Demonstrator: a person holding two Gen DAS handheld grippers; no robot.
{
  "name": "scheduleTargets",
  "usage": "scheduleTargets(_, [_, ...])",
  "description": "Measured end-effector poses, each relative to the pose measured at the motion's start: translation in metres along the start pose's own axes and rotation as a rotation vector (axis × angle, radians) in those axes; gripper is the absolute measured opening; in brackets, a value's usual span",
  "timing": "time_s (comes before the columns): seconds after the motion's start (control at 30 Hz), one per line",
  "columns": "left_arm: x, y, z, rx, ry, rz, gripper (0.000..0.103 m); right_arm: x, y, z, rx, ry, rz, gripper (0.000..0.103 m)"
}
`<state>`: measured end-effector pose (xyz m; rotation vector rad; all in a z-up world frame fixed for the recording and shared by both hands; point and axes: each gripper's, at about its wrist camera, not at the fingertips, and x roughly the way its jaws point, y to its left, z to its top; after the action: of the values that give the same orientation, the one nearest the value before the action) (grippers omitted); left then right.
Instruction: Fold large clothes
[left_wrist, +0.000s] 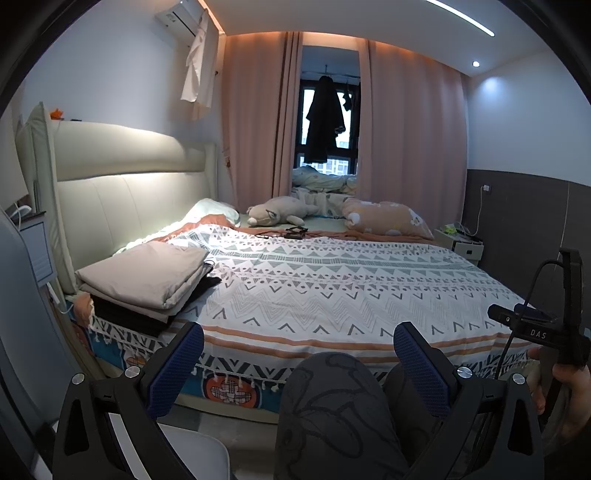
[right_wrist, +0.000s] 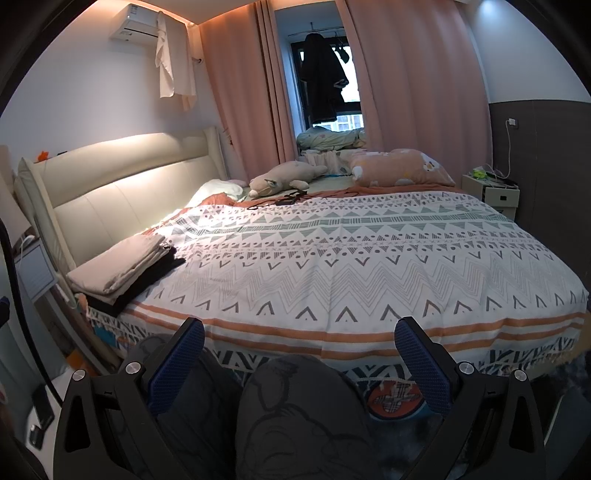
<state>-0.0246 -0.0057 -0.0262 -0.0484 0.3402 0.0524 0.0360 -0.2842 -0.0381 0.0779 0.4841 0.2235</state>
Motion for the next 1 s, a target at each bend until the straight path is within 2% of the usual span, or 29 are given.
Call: scheduleTargets(1.0, [-0.01, -0.002, -0.002, 0.003, -0.023, -0.014, 0.103, -0.011, -0.006, -0.009, -0.002, 0.005, -0.011, 0.103])
